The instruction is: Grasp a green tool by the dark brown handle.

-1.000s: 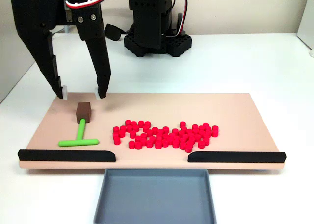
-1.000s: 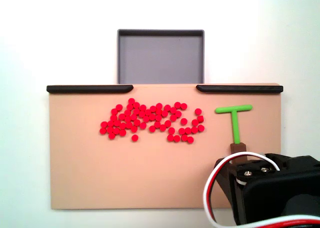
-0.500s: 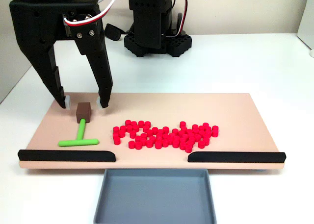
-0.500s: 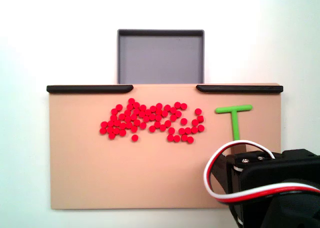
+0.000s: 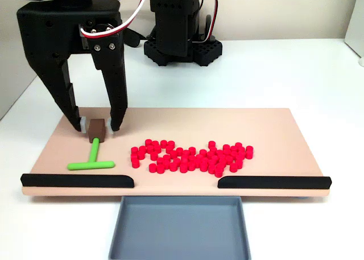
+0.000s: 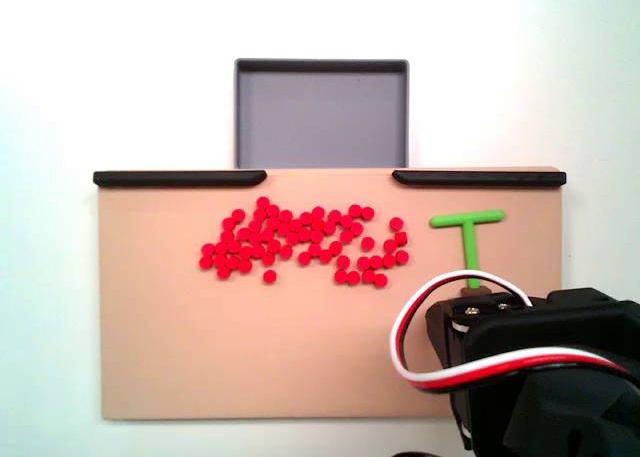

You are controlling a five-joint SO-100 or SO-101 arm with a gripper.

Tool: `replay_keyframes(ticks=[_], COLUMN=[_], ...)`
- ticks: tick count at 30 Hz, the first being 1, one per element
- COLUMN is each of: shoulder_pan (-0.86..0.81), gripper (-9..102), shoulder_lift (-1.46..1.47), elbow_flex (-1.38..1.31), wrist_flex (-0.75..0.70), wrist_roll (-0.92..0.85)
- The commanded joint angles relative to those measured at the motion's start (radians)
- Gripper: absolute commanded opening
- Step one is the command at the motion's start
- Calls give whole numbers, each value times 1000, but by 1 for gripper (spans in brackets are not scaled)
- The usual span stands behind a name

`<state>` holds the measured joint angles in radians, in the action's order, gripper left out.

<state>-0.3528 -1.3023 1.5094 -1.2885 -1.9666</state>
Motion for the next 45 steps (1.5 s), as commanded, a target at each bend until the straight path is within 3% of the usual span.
replay_keyframes(ticks=[1, 14, 33, 41, 45], shoulder_pan=[6, 9, 18, 32, 66], gripper=[14, 0, 0, 0, 0], shoulder_lift=[-9, -23, -81, -212, -377], elbow_flex=[-31, -17, -14, -12, 141], wrist_flex=[3, 3, -14, -152, -167], wrist_roll=[9, 31, 55, 117, 175])
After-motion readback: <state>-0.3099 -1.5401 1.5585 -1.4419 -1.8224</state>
